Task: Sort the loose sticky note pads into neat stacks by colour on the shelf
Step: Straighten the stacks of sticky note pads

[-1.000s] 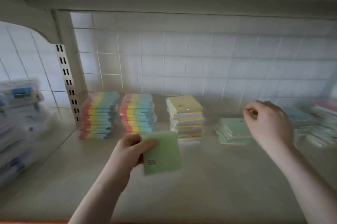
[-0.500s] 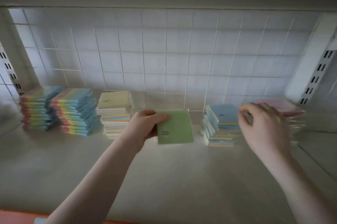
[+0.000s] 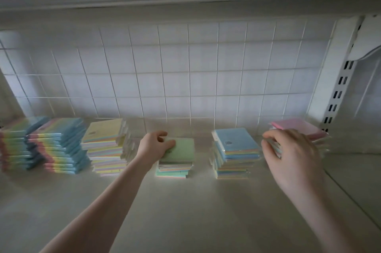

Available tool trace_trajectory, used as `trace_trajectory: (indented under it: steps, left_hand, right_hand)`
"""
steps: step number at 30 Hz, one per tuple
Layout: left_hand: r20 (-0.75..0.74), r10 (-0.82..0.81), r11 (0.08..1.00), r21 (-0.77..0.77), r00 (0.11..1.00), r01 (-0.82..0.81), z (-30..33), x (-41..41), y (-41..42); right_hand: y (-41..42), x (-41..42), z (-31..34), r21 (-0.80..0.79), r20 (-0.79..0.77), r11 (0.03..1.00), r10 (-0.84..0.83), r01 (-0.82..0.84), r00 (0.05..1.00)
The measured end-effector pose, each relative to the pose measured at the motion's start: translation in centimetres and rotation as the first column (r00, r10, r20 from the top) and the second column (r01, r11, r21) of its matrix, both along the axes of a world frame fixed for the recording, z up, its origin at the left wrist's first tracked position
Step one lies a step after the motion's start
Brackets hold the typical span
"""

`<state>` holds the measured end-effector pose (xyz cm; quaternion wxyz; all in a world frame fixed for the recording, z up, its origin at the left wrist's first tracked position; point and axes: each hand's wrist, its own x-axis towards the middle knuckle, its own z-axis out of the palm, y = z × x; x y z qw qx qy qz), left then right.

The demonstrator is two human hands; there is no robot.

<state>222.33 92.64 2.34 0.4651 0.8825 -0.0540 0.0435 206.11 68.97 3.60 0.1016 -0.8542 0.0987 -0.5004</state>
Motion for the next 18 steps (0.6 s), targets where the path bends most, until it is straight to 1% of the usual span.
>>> trace_trajectory:
  steps: [2, 4, 6, 9, 14, 16, 18]
  left_hand:
    - [0.051, 0.004, 0.995, 0.095, 0.999, -0.009, -0.1, -0.1, -0.3]
    - [0.094, 0.027, 0.988, 0.151, 0.995, -0.041, -0.2, -0.2, -0.4]
    - [0.163, 0.061, 0.982, 0.168, 0.985, -0.089, -0.3, -0.8, -0.4]
    - [0.308, 0.086, 0.970, 0.192, 0.948, -0.150, -0.3, -2.6, -0.4]
    - [0.482, 0.023, 0.936, 0.298, 0.876, -0.188, -1.0, -7.2, 0.4]
    - [0.508, -0.038, 0.916, 0.361, 0.860, -0.173, -1.6, -8.7, 0.9]
    - [0.498, -0.091, 0.893, 0.424, 0.862, -0.150, -2.1, -9.9, 1.5]
  right_hand:
    - [0.0, 0.0, -0.1, 0.001, 0.001, 1.000, 0.014, -0.014, 1.000]
    - [-0.1, 0.0, -0.5, 0.003, -0.006, 1.000, 0.028, -0.028, 1.000]
    - [-0.3, -0.1, -0.9, 0.007, -0.007, 0.999, 0.033, -0.032, 0.999]
    - [-0.7, -0.7, -1.3, 0.014, -0.007, 0.999, 0.033, -0.033, 0.999]
    - [-1.2, -2.0, -2.6, -0.004, -0.038, 1.000, -0.021, 0.021, 0.999]
    - [-1.4, -2.6, -3.4, -0.021, -0.071, 0.998, -0.066, 0.064, 0.995]
    - [-1.6, -3.4, -4.4, -0.039, -0.122, 0.994, -0.103, 0.099, 0.987]
